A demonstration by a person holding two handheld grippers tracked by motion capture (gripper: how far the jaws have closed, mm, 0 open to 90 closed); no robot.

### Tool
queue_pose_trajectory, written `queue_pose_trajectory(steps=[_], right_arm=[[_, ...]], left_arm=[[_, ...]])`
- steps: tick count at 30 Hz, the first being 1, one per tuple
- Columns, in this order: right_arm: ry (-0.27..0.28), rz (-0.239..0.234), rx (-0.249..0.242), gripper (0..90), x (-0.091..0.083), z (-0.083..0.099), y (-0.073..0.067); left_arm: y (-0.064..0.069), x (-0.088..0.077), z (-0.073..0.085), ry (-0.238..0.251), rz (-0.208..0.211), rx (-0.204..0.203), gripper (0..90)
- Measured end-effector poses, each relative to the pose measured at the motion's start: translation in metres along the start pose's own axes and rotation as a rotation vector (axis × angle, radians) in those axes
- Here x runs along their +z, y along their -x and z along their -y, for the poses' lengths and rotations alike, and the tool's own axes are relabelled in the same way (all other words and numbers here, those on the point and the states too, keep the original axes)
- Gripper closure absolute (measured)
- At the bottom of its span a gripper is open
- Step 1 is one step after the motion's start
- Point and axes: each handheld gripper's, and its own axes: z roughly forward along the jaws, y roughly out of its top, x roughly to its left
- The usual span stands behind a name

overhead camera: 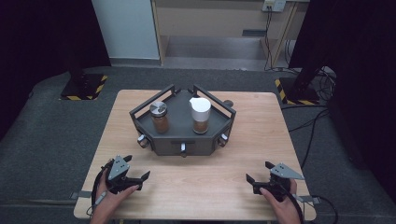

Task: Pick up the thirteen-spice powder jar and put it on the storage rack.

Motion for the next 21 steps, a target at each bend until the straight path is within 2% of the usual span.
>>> queue_pose_trajectory(steps=[21], right_arm=[[-0.012,-0.001,-0.016,2.9,0.0015,-0.0003,-0.0028]], left_arm=[[0.0003,-0.0008,-0.0014,0.0,0.001,0.007,3.9]])
